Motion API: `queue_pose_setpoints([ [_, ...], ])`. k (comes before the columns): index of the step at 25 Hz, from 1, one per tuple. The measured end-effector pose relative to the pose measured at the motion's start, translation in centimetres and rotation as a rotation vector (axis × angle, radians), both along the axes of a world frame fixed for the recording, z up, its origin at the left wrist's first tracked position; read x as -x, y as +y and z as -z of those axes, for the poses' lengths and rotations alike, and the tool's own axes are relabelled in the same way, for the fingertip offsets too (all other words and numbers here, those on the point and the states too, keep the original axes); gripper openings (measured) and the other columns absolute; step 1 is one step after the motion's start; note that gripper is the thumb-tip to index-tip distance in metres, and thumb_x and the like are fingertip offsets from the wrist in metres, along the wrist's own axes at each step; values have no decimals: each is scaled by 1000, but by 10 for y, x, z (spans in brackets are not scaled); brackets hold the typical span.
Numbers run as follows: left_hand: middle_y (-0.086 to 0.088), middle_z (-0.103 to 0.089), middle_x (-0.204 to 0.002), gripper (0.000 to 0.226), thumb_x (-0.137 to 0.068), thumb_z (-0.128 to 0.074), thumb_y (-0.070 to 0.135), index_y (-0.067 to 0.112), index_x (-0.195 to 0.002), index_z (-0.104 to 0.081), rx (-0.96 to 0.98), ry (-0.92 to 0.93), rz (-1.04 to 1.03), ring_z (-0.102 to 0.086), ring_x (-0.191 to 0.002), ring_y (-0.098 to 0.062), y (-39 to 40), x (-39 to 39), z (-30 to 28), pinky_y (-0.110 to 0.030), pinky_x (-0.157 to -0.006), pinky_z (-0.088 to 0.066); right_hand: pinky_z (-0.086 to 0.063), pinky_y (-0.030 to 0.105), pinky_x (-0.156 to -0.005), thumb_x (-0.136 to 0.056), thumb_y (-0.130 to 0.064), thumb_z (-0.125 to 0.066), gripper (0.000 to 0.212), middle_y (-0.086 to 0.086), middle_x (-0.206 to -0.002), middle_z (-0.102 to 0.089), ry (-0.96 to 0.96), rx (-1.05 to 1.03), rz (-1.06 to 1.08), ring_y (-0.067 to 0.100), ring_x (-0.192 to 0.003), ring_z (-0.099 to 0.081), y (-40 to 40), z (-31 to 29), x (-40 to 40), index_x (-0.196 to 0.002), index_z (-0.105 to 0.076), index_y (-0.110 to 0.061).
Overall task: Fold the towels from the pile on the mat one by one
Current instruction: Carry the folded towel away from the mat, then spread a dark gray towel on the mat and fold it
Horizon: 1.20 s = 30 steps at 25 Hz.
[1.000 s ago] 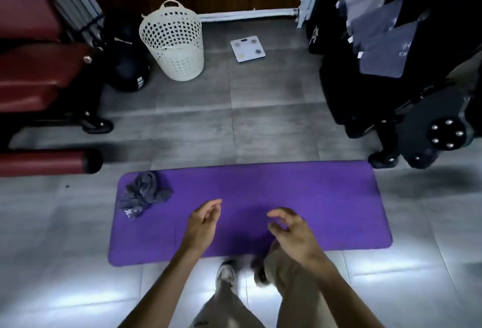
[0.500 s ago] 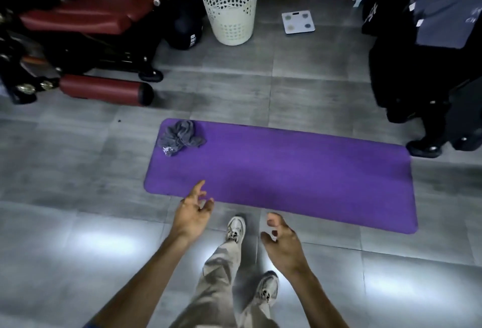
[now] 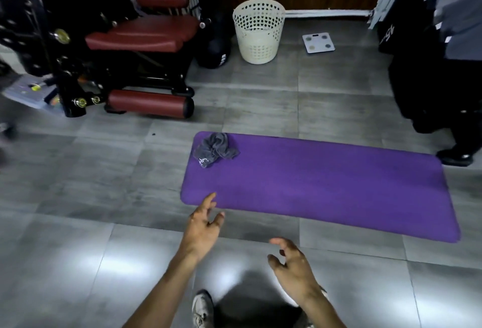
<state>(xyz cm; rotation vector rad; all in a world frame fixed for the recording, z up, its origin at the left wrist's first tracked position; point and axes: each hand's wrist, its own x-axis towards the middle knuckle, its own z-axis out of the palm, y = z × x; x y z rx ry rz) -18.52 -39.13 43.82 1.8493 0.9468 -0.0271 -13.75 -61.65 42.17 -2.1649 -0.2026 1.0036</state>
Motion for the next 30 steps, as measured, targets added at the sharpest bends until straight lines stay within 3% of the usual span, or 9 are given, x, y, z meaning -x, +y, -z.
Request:
queue_pose_setpoints([
  [4, -1, -61, -117, 56, -89, -67, 12, 23, -140, -47, 34, -15, 83, -61, -107, -16, 110, 37, 19, -33, -101, -46, -46, 20, -79, -90, -16, -67, 30, -6, -109, -67, 69, 8, 211, 11, -100, -63, 80, -1, 28, -99, -59, -44],
  [8, -2, -65, -115, 54, -89, -68, 14, 21, -139, -49, 38, 23, 126, -64, -105, -17, 174, 49, 35, -35, -99, -49, -47, 10, -60, -90, -5, -65, 25, 0, -80, -72, 128, -10, 398, 10, -68, -64, 118, -10, 45, -97, -68, -28],
  [12, -2, -64, -120, 55, -88, -67, 22, 21, -140, -48, 50, 68, 183, -64, -107, -16, 224, 15, 54, -36, -98, -49, -52, 35, -74, -85, -2, -70, 40, -4, -71, -74, 156, 20, 464, 21, -77, -67, 160, 16, 26, -81, -73, -42],
  [16, -1, -62, -123, 81, -73, -52, 65, 21, -141, -47, 64, 130, 186, -62, -111, -15, 270, -38, 84, -35, -96, -50, -54, 43, -78, -86, 1, -67, 37, -12, -76, -73, 184, 28, 467, 23, -76, -66, 233, 70, -45, -82, -75, -34],
  [21, -1, -59, -128, 57, -89, -65, 31, 24, -142, -45, 178, 303, 159, -60, -113, -15, 342, -118, 156, -29, -95, -49, -50, 28, -75, -85, -1, -66, 30, -7, -87, -73, 144, 32, 284, 8, -73, -64, 356, 151, -167, -78, -67, -31],
  [23, 1, -63, -125, 61, -81, -63, 44, 27, -139, -49, 204, 332, 129, -63, -108, -14, 376, -149, 190, -34, -95, -51, -47, 21, -68, -83, 1, -68, 23, 3, -81, -72, 43, 60, 211, 7, -74, -64, 397, 192, -208, -78, -69, -21],
  [25, 2, -67, -118, 67, -73, -54, 54, 29, -135, -52, 173, 364, 168, -65, -104, -16, 410, -177, 237, -40, -93, -52, -51, 30, -67, -81, 4, -69, 16, 10, -80, -72, -47, 108, 149, 19, -74, -69, 433, 244, -244, -79, -72, -12],
  [28, 4, -64, -125, 57, -82, -54, 44, 30, -137, -50, 165, 435, 255, -62, -111, -17, 466, -231, 337, -39, -98, -49, -51, 36, -76, -86, -5, -65, 28, 4, -87, -69, 197, 166, 196, 25, -85, -66, 490, 358, -290, -76, -65, -32],
  [30, 0, -63, -123, 53, -85, -59, 36, 26, -136, -51, 188, 425, 277, -61, -111, -19, 500, -265, 423, -39, -99, -48, -47, 31, -65, -85, -8, -64, 23, 1, -81, -67, 253, 170, 313, 20, -73, -63, 525, 451, -309, -83, -68, -30],
])
